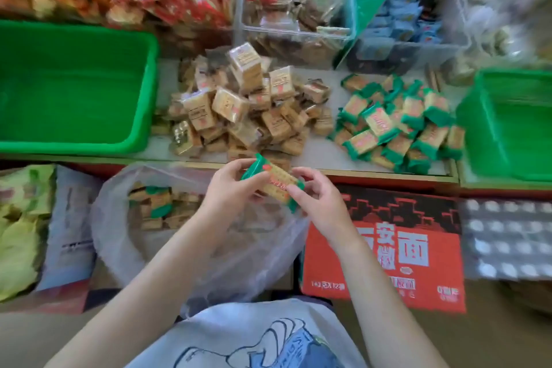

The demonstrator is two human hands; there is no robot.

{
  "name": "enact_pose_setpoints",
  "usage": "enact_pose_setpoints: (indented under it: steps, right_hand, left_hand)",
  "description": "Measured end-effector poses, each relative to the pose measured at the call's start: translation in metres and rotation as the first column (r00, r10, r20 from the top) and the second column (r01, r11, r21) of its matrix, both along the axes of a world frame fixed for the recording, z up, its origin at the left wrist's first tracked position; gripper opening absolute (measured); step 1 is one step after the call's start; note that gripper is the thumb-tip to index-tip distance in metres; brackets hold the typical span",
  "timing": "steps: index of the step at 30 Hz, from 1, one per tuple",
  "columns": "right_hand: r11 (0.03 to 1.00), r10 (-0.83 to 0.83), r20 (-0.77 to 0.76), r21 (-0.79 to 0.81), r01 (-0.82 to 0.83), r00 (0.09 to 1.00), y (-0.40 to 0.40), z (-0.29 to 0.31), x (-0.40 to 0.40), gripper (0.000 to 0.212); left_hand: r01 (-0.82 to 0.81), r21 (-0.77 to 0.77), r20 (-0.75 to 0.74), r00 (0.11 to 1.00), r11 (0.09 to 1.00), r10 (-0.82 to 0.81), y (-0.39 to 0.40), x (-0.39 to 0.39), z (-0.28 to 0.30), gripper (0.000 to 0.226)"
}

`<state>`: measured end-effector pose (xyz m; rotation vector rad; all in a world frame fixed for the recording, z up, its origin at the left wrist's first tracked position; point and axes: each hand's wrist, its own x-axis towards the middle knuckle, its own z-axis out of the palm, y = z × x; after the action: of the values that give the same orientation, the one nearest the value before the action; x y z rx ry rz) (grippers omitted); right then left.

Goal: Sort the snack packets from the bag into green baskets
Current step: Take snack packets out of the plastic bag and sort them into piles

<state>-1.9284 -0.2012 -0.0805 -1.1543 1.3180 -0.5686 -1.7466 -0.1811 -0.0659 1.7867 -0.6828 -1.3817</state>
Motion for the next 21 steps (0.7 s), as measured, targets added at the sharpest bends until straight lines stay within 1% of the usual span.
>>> enact_pose_setpoints:
  steps: [2,4,5,8,9,10,12,14,16,18,19,21]
  right_hand:
    - [0.994,0.046,-0.148,-0.092,-0.06,0.988,-0.014,0.006,-0.042,0.042]
    - [0.986,0.079,-0.31,-0.118,-0.121,0.948,-0.028,0.007,-0.083,0.054]
    - [0.981,0.075,-0.374,-0.139,-0.136,0.925,-0.037,0.006,-0.102,0.055]
    - [0.967,-0.052,-0.477,-0.244,-0.076,0.877,-0.071,0.004,-0.156,0.052]
    - [0.961,-0.109,-0.509,-0.273,-0.04,0.854,-0.085,0.003,-0.173,0.051]
    - [0.955,-0.162,-0.539,-0.298,-0.008,0.826,-0.101,0.002,-0.189,0.051]
    - [0.943,-0.228,-0.597,-0.331,0.022,0.769,-0.136,-0.005,-0.216,0.052]
    - [0.931,-0.246,-0.656,-0.366,-0.016,0.714,-0.171,-0.01,-0.226,0.056]
    - [0.879,-0.282,-0.712,-0.46,-0.124,0.643,-0.2,-0.014,-0.221,0.058]
    - [0.777,-0.354,-0.767,-0.56,-0.289,0.535,-0.221,-0.021,-0.208,0.053]
    - [0.737,-0.386,-0.791,-0.574,-0.357,0.474,-0.227,-0.024,-0.201,0.049]
    - [0.716,-0.389,-0.84,-0.534,-0.449,0.379,-0.236,-0.032,-0.194,0.04]
  left_hand:
    - [0.034,0.015,-0.024,0.999,0.999,-0.033,-0.029,-0.042,0.002,0.029]
    - [0.098,0.033,-0.014,0.995,0.995,-0.097,-0.059,-0.085,-0.001,0.026]
    - [0.125,0.035,-0.02,0.992,0.992,-0.124,-0.073,-0.108,-0.002,0.026]
    - [0.111,0.005,-0.114,0.987,0.994,-0.109,-0.115,-0.17,-0.007,0.029]
    - [0.1,-0.005,-0.11,0.989,0.995,-0.1,-0.128,-0.186,-0.013,0.031]
    - [0.103,-0.008,-0.058,0.993,0.995,-0.103,-0.14,-0.2,-0.021,0.035]
    - [0.138,0.009,0.105,0.985,0.99,-0.138,-0.159,-0.218,-0.041,0.045]
    - [0.223,0.035,0.217,0.95,0.974,-0.225,-0.172,-0.228,-0.059,0.053]
    - [0.349,0.066,0.311,0.883,0.935,-0.352,-0.179,-0.236,-0.074,0.059]
    - [0.423,0.084,0.351,0.835,0.902,-0.424,-0.184,-0.242,-0.083,0.063]
    - [0.44,0.094,0.352,0.824,0.893,-0.443,-0.186,-0.244,-0.086,0.064]
    - [0.474,0.133,0.362,0.794,0.87,-0.488,-0.19,-0.246,-0.09,0.064]
